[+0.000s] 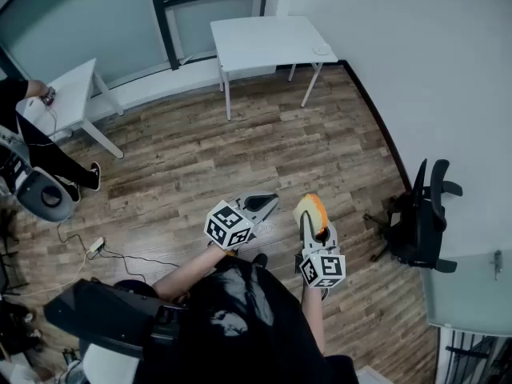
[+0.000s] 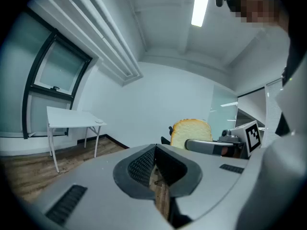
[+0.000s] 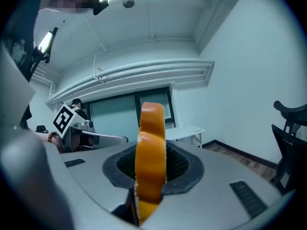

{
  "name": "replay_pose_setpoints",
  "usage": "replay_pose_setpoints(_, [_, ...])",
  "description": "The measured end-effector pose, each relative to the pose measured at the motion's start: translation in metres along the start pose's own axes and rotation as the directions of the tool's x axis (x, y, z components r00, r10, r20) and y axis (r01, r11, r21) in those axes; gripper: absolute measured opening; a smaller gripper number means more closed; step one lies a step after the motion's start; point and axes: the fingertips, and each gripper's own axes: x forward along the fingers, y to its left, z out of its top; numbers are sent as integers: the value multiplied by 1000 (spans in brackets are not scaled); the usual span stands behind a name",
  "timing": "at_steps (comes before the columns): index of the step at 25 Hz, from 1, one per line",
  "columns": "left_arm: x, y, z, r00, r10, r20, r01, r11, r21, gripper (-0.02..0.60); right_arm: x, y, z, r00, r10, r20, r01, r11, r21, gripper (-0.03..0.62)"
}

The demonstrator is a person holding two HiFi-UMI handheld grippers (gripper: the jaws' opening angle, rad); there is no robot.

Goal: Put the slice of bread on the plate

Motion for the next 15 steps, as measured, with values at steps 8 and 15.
replay_pose_setpoints(8, [0,8,-3,1000,-3,-4,3,1000,-18,3,5,-3,-5,1000,-20,-14,20,1000,0,98])
replay_pose_setpoints(15, [3,21,-5,1000,-22,-12,21,999,-36,3,23,-4,-12,1000,-1,-16,2,998,57,100])
